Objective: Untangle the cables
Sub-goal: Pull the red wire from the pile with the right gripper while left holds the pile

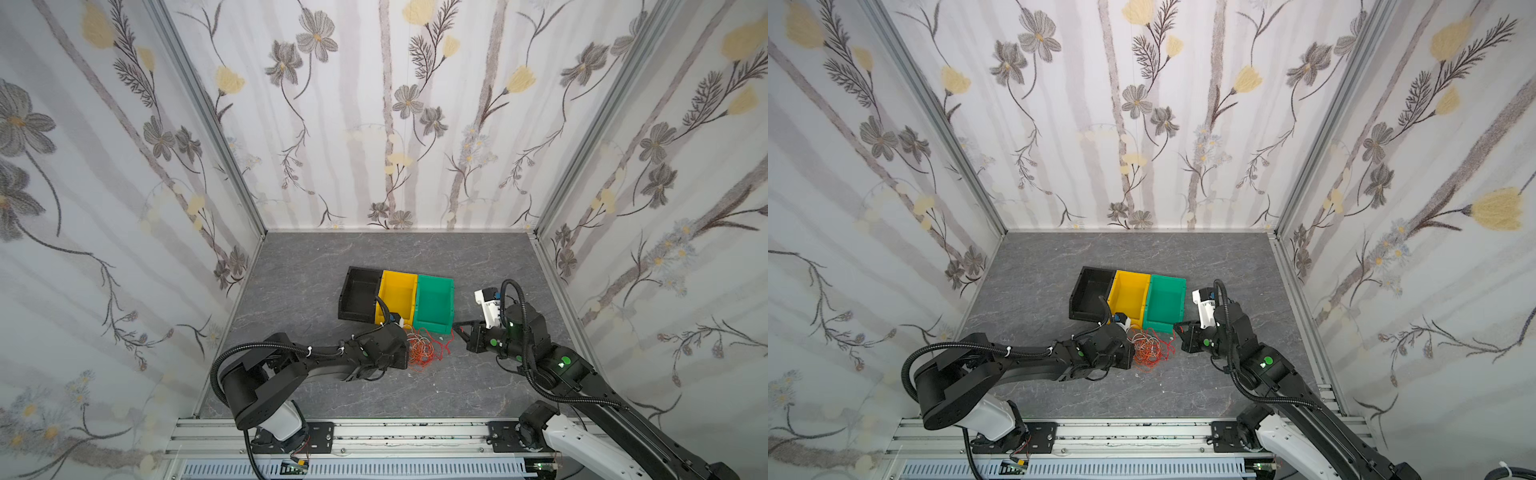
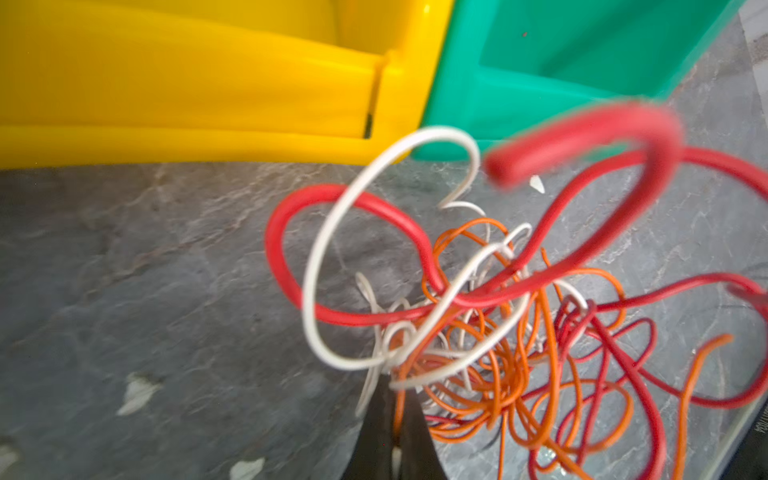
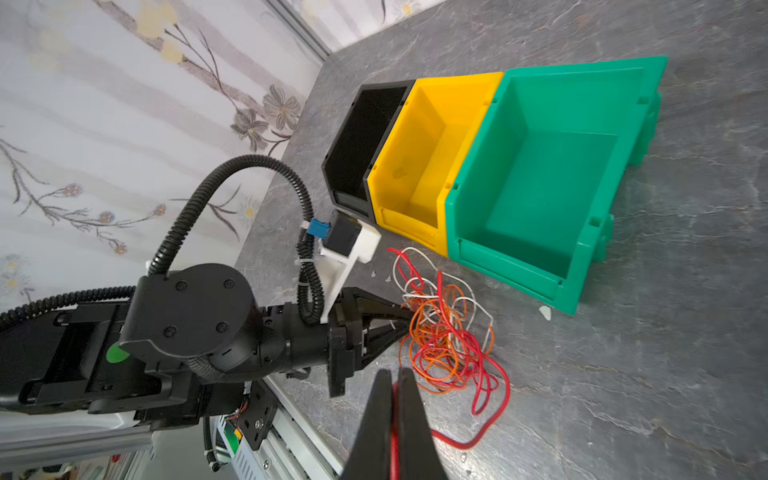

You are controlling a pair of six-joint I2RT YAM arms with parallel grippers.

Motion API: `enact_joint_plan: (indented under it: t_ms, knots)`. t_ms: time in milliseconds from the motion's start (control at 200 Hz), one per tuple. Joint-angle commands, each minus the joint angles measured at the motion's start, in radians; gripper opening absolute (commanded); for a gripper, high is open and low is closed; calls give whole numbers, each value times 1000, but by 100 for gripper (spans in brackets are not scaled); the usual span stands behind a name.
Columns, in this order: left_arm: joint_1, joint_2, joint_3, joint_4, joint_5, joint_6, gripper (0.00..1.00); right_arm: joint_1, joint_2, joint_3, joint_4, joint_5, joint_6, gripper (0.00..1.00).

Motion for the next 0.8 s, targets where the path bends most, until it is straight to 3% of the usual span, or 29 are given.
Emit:
enact_joint_plan:
  t_ms: [0, 335, 550, 610, 754, 794]
  knots:
    - [11, -42, -24, -37, -50, -5, 0, -52, -28, 8, -74, 41, 2, 0]
    - [84, -268, -132, -163, -116, 10, 0, -280, -53, -4, -191, 100, 6, 0]
    - [148, -452, -204, -265, -148, -14, 0, -350, -45, -30, -216, 113, 16, 0]
    - [159, -477, -215, -286, -151, -25, 0, -352, -34, -40, -193, 76, 17, 0]
    - [164, -487, -211, -275, -96, -14, 0, -344, 16, -84, -53, -139, 38, 0]
    - [164, -478, -197, -280, -77, -7, 4, -334, 32, -84, -37, -173, 43, 0]
